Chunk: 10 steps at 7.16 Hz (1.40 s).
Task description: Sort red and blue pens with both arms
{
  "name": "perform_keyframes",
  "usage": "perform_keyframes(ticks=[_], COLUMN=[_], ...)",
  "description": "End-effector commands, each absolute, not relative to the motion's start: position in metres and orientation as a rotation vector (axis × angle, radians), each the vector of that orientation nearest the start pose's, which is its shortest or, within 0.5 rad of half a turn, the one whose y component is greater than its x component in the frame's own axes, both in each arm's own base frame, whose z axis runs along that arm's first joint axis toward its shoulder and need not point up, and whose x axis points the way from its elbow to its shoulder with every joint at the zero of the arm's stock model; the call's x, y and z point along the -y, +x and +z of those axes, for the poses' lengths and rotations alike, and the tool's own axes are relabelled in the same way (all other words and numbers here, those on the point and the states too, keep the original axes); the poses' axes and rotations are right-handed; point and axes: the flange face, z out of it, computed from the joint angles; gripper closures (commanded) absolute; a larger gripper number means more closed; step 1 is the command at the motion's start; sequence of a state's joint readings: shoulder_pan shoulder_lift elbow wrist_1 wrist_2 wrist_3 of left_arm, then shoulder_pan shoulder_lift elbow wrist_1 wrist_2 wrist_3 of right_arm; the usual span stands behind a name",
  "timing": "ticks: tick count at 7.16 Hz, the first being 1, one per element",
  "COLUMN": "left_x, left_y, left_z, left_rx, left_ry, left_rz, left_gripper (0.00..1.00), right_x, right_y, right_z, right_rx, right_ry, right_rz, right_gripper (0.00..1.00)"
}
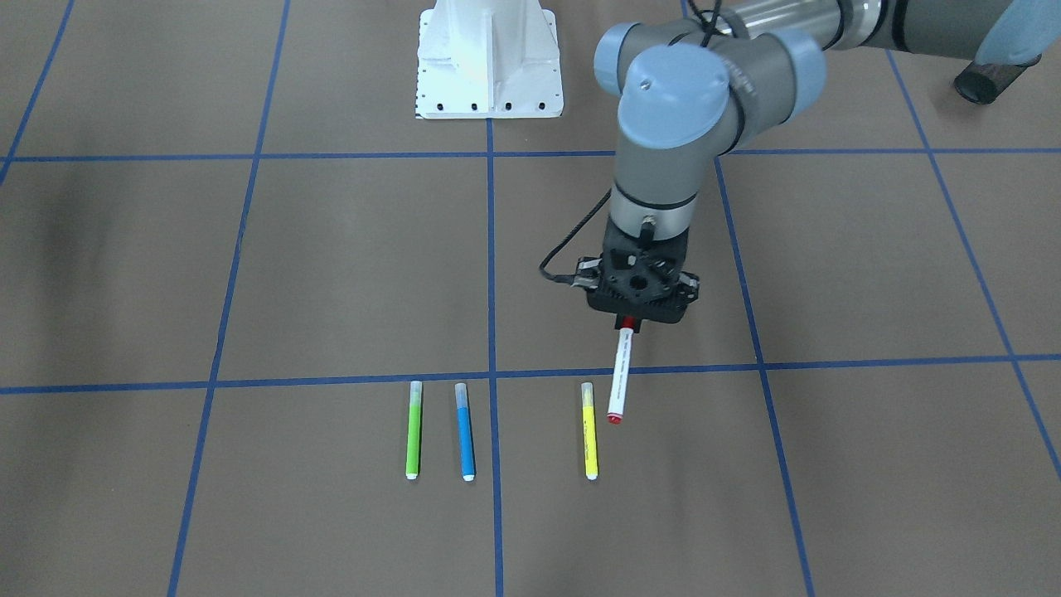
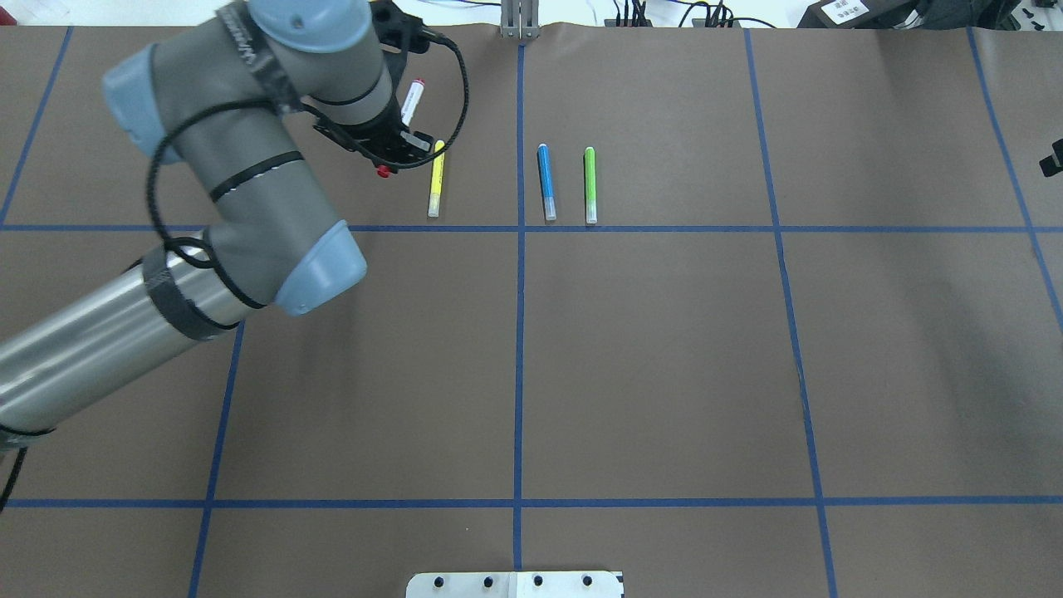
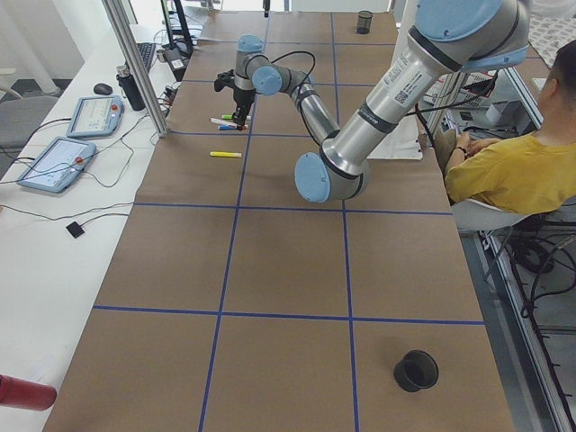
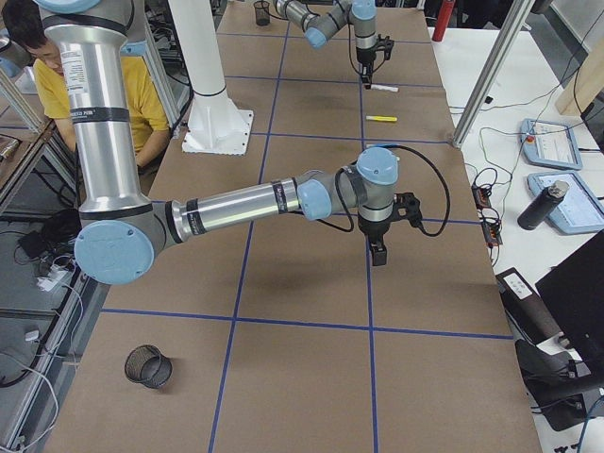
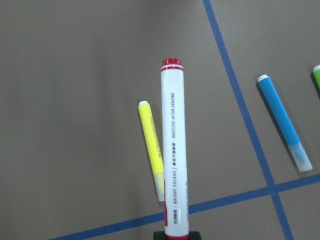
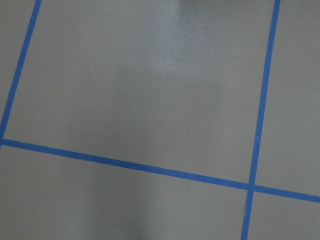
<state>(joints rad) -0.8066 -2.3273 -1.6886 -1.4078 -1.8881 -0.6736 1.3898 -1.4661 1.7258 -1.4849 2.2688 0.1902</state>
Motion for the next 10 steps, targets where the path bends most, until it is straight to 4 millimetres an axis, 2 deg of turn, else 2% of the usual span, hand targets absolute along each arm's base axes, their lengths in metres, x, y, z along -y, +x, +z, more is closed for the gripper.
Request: perform_keyframes(ticks=[1,2,4,5,7,8,9,10], left_x=[0.522,0.505,0.482,0.48,0.458,0.441,0.426,0.4], left_y=[0.303,0.272,0.185,0.138,0.068,0.031,-0.017,-0.058], left_z=[0.182,0.173,0.227,0.245,0.272,0.304,0.339,0.379], left_rx=[-0.598,-0.568,-0.493,-0.458,-0.43,-0.44,-0.508,-0.587], left_ry=[0.296,0.276,0.293,0.299,0.245,0.206,0.159,0.108], left_rz=[0.222,0.217,0.305,0.295,0.316,0.324,0.297,0.243], left_gripper=[1.0,1.0,1.0,1.0,1.0,1.0,1.0,1.0], right_x=[0.546,0.545,0.545,0.545,0.545,0.545,0.544,0.544], right_y=[-0.029,-0.029,-0.029,-0.029,-0.029,-0.029,-0.029,-0.029], right_z=[0.523,0.524,0.523,0.523,0.522,0.523,0.521,0.52], right_rx=[0.74,0.74,0.74,0.74,0.742,0.745,0.747,0.748], right_ry=[0.198,0.197,0.198,0.198,0.196,0.182,0.177,0.18], right_rz=[-0.112,-0.113,-0.113,-0.113,-0.105,-0.073,-0.055,-0.056], right_gripper=[0.0,0.0,0.0,0.0,0.0,0.0,0.0,0.0])
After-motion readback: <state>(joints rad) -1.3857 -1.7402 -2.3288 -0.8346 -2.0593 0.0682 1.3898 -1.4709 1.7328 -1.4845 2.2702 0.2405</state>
